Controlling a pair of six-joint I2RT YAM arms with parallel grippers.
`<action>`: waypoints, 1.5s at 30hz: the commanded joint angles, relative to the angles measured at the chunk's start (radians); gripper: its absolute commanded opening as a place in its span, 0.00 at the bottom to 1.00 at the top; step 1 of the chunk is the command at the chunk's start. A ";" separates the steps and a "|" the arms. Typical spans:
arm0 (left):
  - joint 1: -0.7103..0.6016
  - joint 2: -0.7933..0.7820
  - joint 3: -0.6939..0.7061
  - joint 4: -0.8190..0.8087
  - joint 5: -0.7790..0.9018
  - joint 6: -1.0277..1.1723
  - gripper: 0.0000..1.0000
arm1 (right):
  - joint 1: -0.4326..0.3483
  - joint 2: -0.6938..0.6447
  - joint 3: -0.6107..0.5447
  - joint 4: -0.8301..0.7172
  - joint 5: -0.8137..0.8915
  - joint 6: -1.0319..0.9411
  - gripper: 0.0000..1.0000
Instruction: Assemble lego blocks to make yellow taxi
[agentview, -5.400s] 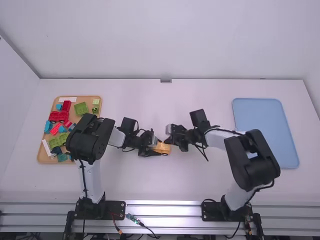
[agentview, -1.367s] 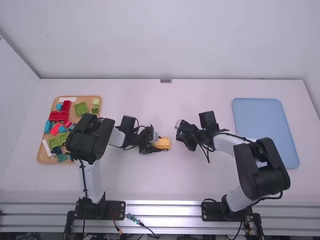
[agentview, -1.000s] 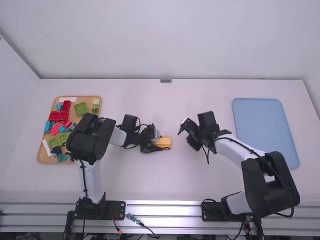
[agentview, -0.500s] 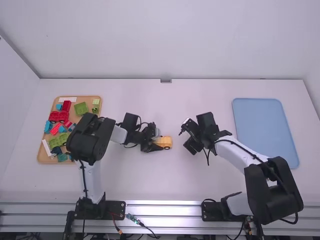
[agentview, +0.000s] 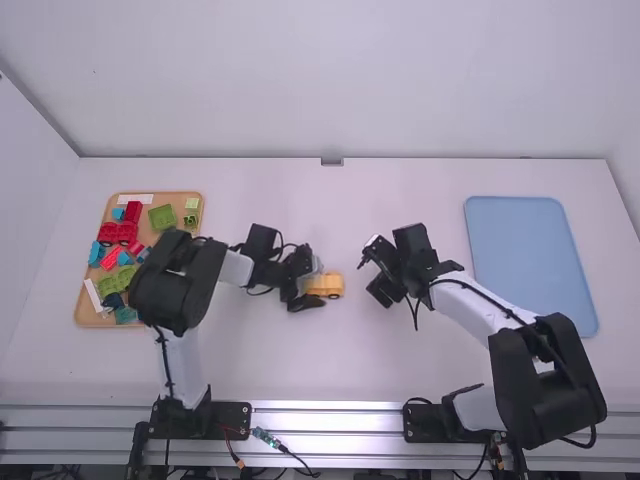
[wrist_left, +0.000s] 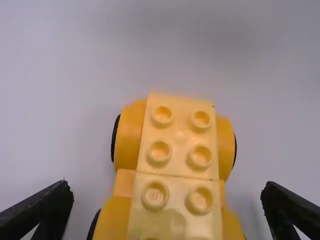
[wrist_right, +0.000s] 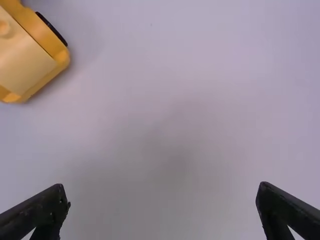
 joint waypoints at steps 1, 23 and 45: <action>-0.002 -0.010 -0.010 -0.071 -0.166 -0.024 0.99 | 0.003 -0.016 0.002 -0.001 0.001 0.003 0.99; 0.003 -0.125 0.642 -1.136 -0.546 -0.036 0.99 | 0.003 -0.016 0.002 0.026 0.000 0.003 0.99; 0.240 -0.125 0.902 -1.274 -0.999 -0.435 0.99 | 0.003 -0.016 0.002 0.097 0.001 0.003 0.99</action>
